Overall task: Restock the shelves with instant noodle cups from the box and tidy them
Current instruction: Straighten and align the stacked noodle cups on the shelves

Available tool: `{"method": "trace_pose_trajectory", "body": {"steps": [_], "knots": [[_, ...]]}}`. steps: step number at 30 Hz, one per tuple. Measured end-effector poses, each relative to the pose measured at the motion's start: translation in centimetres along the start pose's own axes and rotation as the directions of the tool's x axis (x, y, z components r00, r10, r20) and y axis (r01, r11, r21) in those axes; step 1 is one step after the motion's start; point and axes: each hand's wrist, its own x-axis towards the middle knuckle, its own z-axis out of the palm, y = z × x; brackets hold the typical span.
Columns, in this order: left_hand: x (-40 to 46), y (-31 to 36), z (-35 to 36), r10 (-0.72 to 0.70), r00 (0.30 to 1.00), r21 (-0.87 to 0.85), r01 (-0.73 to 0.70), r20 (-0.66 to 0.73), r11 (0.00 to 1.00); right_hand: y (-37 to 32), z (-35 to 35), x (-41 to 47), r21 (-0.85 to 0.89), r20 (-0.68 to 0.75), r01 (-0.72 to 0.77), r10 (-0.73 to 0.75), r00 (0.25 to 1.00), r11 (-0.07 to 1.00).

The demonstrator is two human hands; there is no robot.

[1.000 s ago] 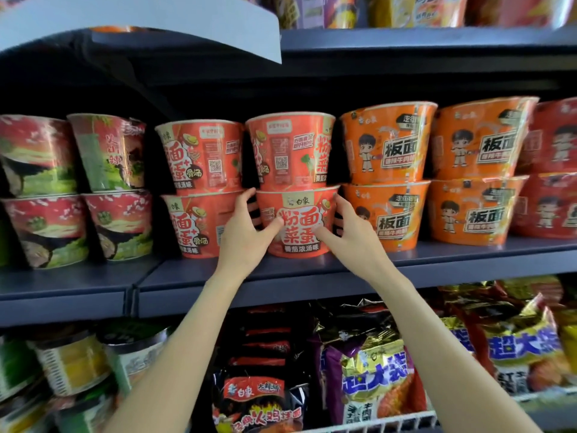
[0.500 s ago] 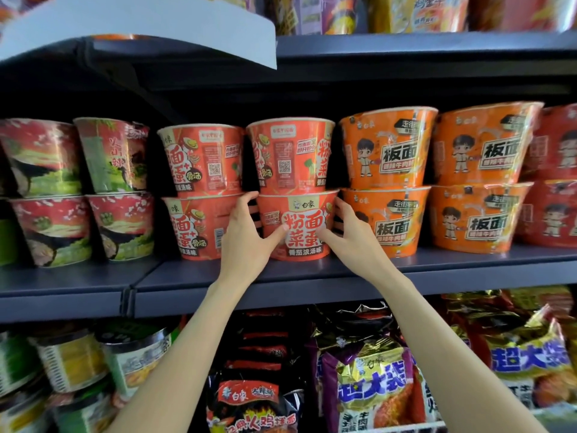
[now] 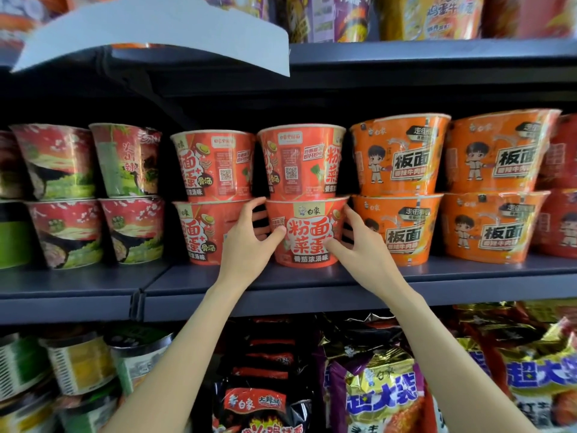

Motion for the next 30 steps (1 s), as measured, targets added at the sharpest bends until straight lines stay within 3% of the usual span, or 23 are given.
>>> {"method": "trace_pose_trajectory", "body": {"steps": [2,4,6,8,10,13,15,17,22,27,30], "knots": [[0.1,-0.1,-0.2,0.005,1.0,0.019,-0.005,0.012,1.0,0.0,0.1,-0.2,-0.029,-0.032,0.006,-0.006,0.999,1.0],[0.3,-0.2,-0.4,0.038,0.999,0.102,-0.038,0.003,0.994,-0.1,0.0,-0.2,-0.126,-0.188,0.053,-0.076,0.979,0.991],[0.7,-0.1,-0.7,0.093,0.994,0.176,-0.081,-0.064,0.981,-1.0,-0.6,-0.1,-0.229,-0.367,0.126,-0.206,0.907,0.965],[1.3,0.7,-1.1,0.142,0.982,0.155,-0.123,-0.122,0.98,-2.5,-1.4,0.6,-0.254,-0.425,0.205,-0.3,0.854,0.945],[2.0,2.1,-1.1,0.154,0.982,0.067,-0.148,-0.112,0.987,-3.8,-1.7,2.0,-0.267,-0.369,0.205,-0.296,0.881,0.942],[2.9,3.9,-0.2,0.143,0.989,-0.004,-0.143,-0.03,0.99,-4.7,-0.9,4.8,-0.313,-0.196,0.077,-0.144,0.97,0.947],[3.6,4.1,0.4,0.127,0.992,0.014,-0.127,0.0,0.992,-4.8,-0.3,5.8,-0.275,-0.128,0.025,-0.062,0.99,0.961],[4.3,3.8,0.4,0.102,0.995,0.021,-0.102,0.006,0.995,-4.9,0.0,5.9,-0.215,-0.138,0.011,-0.041,0.99,0.977],[5.3,3.2,-1.0,0.005,0.993,-0.23,0.023,0.118,0.973,-4.9,0.5,2.6,-0.164,-0.176,0.149,-0.178,0.968,0.975],[3.9,3.3,-1.3,0.056,0.998,-0.221,-0.049,0.023,0.974,-4.4,-1.0,2.9,-0.158,-0.183,0.106,-0.134,0.974,0.982],[3.6,2.8,-0.9,0.043,0.998,-0.215,-0.03,0.056,0.976,-4.1,-1.1,3.5,-0.143,-0.119,0.081,-0.098,0.988,0.986]]}}
